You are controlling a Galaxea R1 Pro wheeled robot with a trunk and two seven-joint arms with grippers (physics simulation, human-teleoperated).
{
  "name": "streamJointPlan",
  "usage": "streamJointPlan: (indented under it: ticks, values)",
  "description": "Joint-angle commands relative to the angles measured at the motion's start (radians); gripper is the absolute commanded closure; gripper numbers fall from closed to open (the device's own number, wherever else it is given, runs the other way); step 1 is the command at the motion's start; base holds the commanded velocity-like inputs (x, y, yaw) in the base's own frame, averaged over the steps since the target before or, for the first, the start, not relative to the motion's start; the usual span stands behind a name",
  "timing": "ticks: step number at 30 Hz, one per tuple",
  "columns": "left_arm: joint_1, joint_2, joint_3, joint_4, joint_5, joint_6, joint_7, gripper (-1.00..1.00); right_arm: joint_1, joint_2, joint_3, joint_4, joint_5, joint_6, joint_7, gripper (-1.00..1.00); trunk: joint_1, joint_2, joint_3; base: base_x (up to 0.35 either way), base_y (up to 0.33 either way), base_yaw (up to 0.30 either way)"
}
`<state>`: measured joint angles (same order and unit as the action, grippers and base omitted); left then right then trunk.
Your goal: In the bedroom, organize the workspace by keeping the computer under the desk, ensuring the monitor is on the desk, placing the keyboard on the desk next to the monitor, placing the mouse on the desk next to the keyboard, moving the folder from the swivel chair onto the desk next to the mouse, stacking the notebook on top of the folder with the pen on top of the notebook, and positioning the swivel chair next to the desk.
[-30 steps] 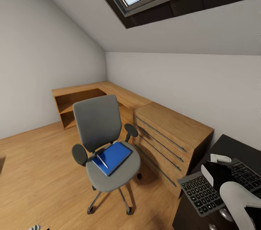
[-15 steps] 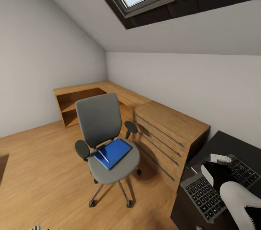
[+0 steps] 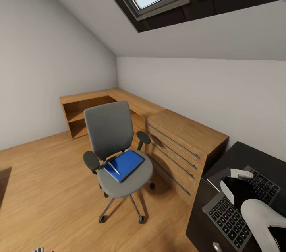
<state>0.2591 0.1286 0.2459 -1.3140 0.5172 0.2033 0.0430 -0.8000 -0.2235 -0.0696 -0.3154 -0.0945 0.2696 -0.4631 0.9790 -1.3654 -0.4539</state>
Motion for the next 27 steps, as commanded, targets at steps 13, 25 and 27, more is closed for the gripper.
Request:
streamJointPlan:
  ticks: [13,25,27]
  values:
    - [0.0,-0.001,0.0,-0.002,0.009,0.005,0.003,-1.0,0.001,0.0,0.001,-0.002,-0.01,0.003,-0.005,-1.0,0.0,-0.001,-0.001,-0.048,-0.044,0.0]
    - [0.0,-0.001,-0.002,-0.002,0.009,0.005,0.004,-1.0,0.0,0.001,-0.005,-0.005,-0.02,-0.004,0.0,-1.0,0.0,-0.001,-0.001,0.0,0.0,0.0]
    - [0.0,-0.001,-0.002,-0.001,0.009,0.005,0.004,-1.0,0.0,0.001,-0.006,-0.008,-0.02,-0.006,0.0,-1.0,0.0,-0.001,-0.001,0.0,0.0,0.0]
